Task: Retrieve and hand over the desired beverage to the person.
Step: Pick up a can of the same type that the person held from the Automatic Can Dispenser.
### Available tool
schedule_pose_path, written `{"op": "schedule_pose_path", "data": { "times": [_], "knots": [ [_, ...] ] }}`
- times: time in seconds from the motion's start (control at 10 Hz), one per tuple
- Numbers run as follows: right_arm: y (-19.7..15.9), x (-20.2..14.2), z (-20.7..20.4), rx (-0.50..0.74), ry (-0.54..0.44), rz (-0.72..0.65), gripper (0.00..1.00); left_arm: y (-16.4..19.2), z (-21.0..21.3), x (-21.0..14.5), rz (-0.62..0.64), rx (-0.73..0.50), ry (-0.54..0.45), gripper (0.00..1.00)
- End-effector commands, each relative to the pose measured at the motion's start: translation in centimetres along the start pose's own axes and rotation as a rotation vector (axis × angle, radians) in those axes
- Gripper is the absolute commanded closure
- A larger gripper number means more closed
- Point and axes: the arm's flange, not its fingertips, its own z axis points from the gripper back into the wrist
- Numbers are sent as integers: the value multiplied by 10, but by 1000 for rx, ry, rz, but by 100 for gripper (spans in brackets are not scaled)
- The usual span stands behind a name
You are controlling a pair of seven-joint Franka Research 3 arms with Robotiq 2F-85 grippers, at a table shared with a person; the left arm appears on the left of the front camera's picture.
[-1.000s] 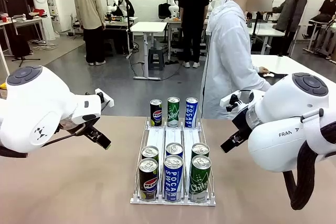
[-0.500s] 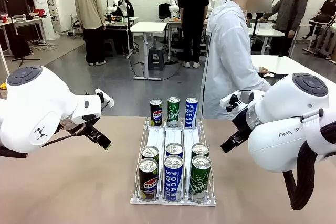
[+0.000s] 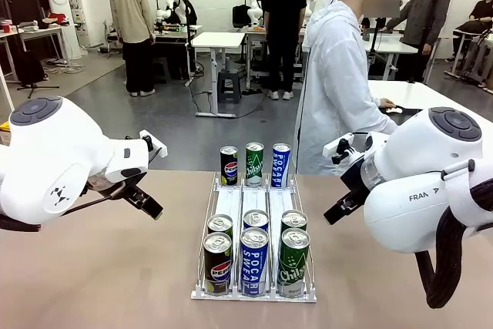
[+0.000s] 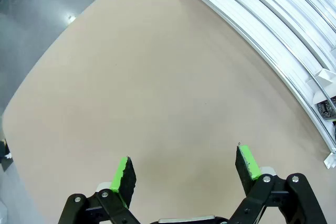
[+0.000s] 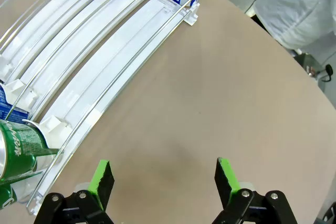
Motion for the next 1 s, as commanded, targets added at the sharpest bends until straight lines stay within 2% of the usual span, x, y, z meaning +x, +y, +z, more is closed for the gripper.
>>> {"op": "schedule_pose_path", "data": {
  "times": [0.0, 0.4, 0.6, 0.9],
  "knots": [
    [0, 0, 0, 0, 0, 0, 0, 0, 0, 0, 0, 0, 0, 0],
    [0, 0, 0, 0, 0, 0, 0, 0, 0, 0, 0, 0, 0, 0],
    [7, 1, 50, -102, -123, 45, 0, -8, 48, 14, -104, 35, -83, 0],
    [20, 2, 174, -226, -262, 74, 0, -17, 148, 34, -204, 134, -183, 0]
  ]
}}
